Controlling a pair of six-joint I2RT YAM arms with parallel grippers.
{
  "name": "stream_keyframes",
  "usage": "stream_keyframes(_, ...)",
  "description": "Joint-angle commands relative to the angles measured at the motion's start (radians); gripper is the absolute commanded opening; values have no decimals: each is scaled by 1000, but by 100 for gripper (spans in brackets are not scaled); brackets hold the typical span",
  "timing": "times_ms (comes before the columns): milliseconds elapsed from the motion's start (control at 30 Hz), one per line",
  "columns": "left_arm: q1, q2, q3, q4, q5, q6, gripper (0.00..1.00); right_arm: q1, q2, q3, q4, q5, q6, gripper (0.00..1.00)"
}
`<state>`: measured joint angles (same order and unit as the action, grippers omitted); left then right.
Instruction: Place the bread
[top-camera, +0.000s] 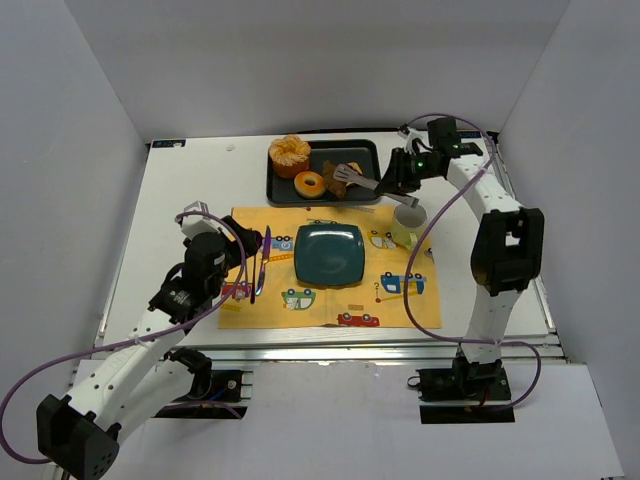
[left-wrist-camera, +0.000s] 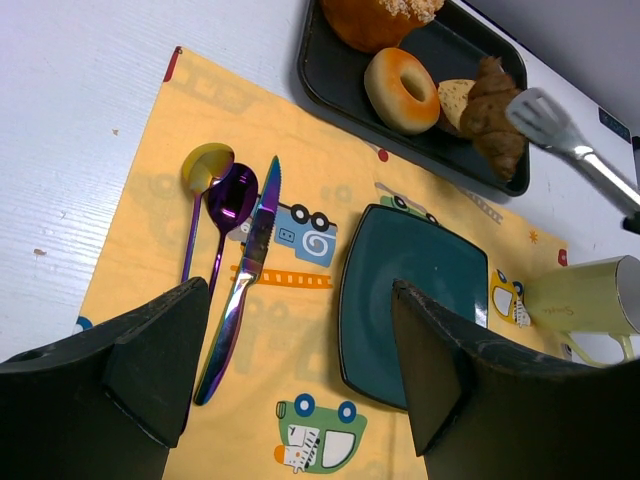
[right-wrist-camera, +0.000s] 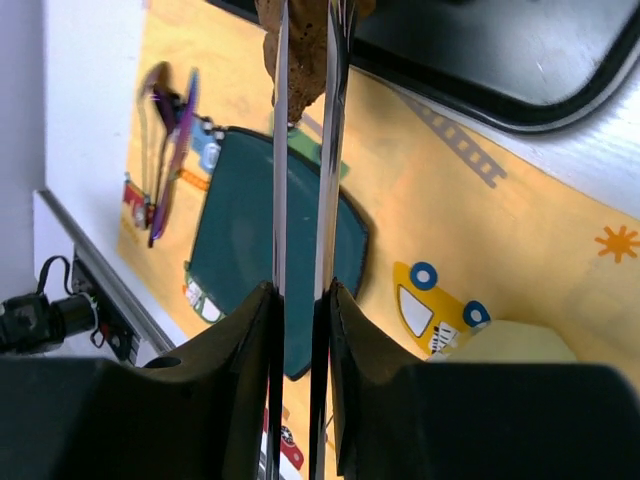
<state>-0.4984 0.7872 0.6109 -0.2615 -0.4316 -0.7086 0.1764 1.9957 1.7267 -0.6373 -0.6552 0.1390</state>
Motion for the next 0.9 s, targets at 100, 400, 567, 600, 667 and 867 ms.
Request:
stream_keyframes(100, 4, -22, 35, 13, -13, -6, 82, 0, -218, -114, 27, -214, -209, 0)
stream_keyframes(400, 4, -26, 21, 36, -1, -6, 82, 80, -449, -475, -165, -49, -651, 1)
stream_keyframes(567, 4, -13, 21, 50, 14, -2, 82, 98, -506, -552, -111, 2, -636, 11)
stream_keyframes(600, 4, -13, 23, 47, 14, 0, 82, 100, -505, -553, -108, 5, -633, 15)
stream_keyframes(667, 4, -14, 27, 44, 13, 3, 82, 101, -503, -550, -108, 3, -635, 23)
stream_keyframes(867, 4, -54, 10, 33, 2, -11, 82, 101, -525, -524, -114, -23, -648, 53)
